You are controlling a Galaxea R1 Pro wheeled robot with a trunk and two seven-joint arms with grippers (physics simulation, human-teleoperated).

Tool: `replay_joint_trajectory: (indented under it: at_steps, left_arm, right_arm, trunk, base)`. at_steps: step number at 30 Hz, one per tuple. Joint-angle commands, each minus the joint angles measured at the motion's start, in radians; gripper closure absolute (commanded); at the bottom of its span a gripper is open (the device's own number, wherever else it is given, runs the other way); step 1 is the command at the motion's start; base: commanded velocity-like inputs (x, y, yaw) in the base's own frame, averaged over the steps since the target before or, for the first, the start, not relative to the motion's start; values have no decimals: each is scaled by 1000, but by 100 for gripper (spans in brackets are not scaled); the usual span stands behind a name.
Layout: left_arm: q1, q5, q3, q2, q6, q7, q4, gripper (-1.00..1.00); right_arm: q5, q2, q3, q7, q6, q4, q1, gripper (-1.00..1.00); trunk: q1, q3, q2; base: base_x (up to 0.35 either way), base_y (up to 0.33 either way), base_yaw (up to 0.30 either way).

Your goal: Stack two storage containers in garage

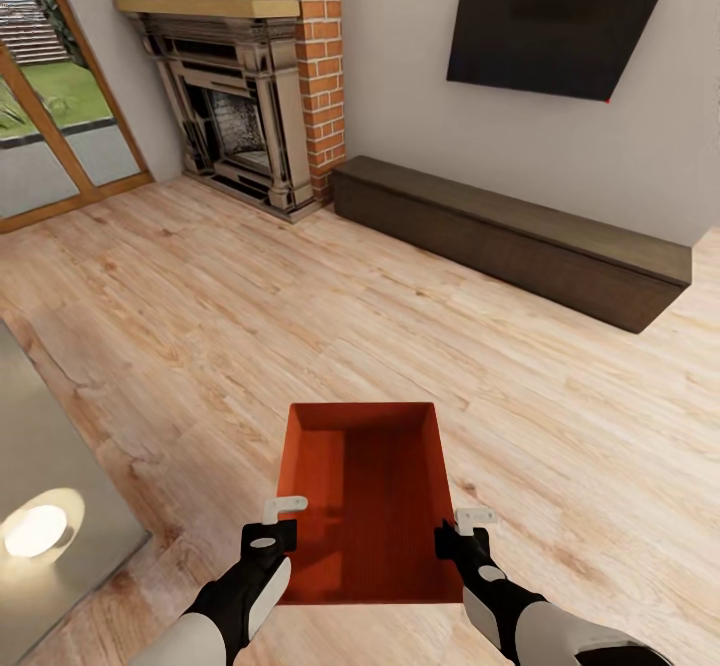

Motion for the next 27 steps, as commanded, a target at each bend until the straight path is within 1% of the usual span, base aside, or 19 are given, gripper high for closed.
replay_joint_trajectory:
  at_steps: [1, 27]
  left_arm:
    - [-1, -2, -3, 0, 4, 7, -7, 100]
    - [-1, -2, -3, 0, 4, 7, -8, 100]
  right_arm:
    - [2, 5, 1, 1, -1, 4, 0, 100]
    - [3, 4, 1, 2, -2, 4, 0, 100]
  trunk:
    - [0, 1, -1]
    - [0, 43, -1]
  base:
    - [0, 0, 0]
    - [0, 0, 0]
